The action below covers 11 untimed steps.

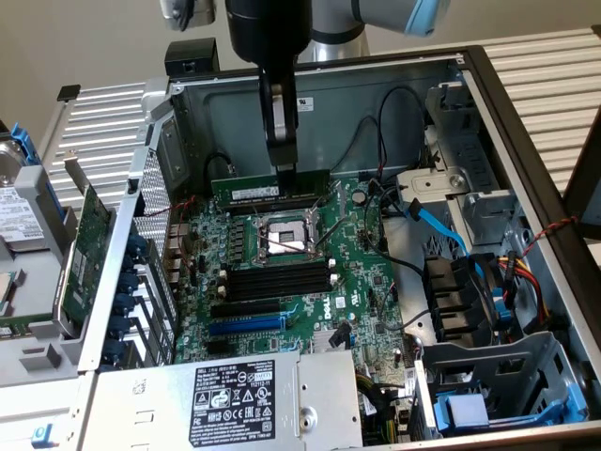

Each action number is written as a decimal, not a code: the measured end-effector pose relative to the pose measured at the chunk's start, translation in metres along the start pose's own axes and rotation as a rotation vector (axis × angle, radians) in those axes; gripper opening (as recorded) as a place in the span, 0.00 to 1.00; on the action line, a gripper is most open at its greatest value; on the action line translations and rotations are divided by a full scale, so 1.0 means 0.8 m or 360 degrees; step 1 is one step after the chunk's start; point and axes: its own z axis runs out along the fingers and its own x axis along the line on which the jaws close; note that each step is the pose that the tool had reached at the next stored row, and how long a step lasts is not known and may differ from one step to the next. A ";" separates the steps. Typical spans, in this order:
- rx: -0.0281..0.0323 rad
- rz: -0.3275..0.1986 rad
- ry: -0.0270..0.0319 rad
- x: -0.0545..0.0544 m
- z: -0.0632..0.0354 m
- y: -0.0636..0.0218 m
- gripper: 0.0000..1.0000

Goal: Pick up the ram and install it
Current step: 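Insert the ram into the slot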

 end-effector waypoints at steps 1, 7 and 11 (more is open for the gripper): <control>-0.00001 0.0002 -0.00002 0.000 0.002 0.000 0.13; -0.00005 0.0006 -0.00074 0.004 0.014 0.000 0.13; -0.00005 0.0007 -0.00292 0.010 0.019 0.000 0.13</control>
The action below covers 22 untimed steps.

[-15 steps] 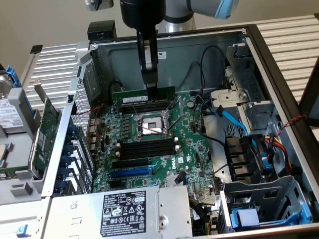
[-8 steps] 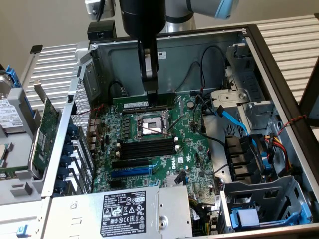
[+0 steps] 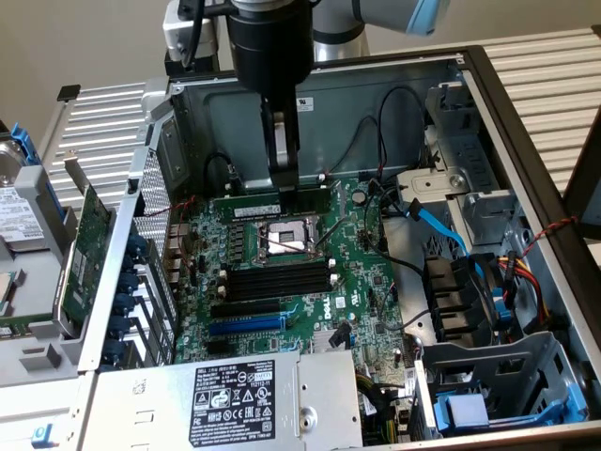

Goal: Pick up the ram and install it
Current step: 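Insert the ram into the slot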

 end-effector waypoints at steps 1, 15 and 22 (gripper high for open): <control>-0.00003 0.0000 -0.00081 0.000 0.001 0.000 0.13; -0.00017 0.0001 -0.00221 0.000 0.021 0.001 0.13; -0.00052 0.0001 -0.00220 0.001 0.025 0.001 0.13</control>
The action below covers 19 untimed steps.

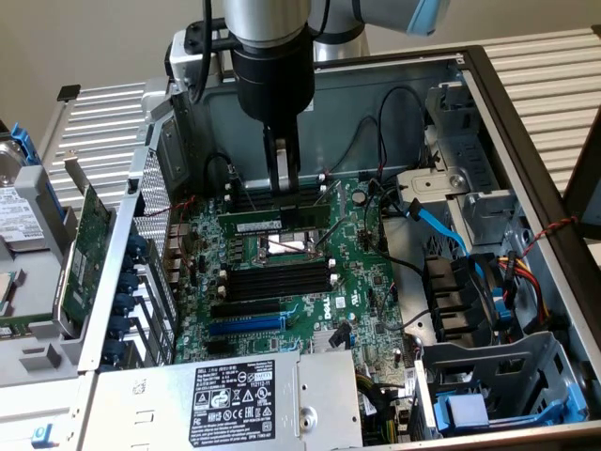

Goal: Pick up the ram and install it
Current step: 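Insert the ram into the slot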

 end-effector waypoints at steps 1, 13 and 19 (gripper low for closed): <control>0.00000 0.0000 -0.00001 0.000 0.000 0.000 0.13; -0.00002 0.0000 0.00002 0.002 0.006 0.000 0.13; 0.00000 0.0000 -0.00001 0.002 0.009 0.000 0.13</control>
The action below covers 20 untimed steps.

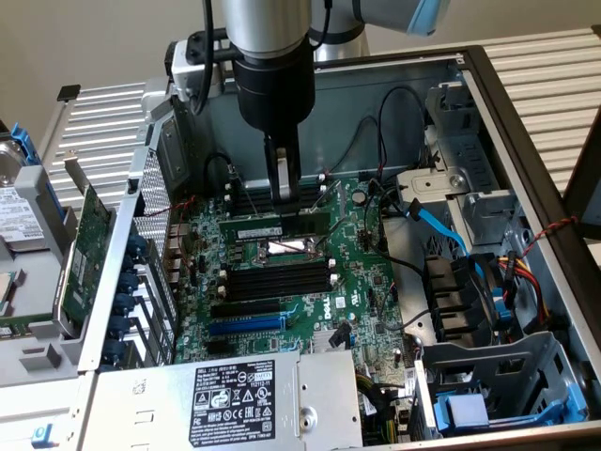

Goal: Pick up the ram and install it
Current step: 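Insert the ram into the slot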

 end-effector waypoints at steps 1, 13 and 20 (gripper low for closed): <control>0.00001 0.0000 -0.00001 0.000 0.001 0.000 0.13; 0.00003 0.0000 0.00169 0.000 0.010 0.000 0.13; 0.00005 0.0000 0.00176 0.000 0.020 0.001 0.13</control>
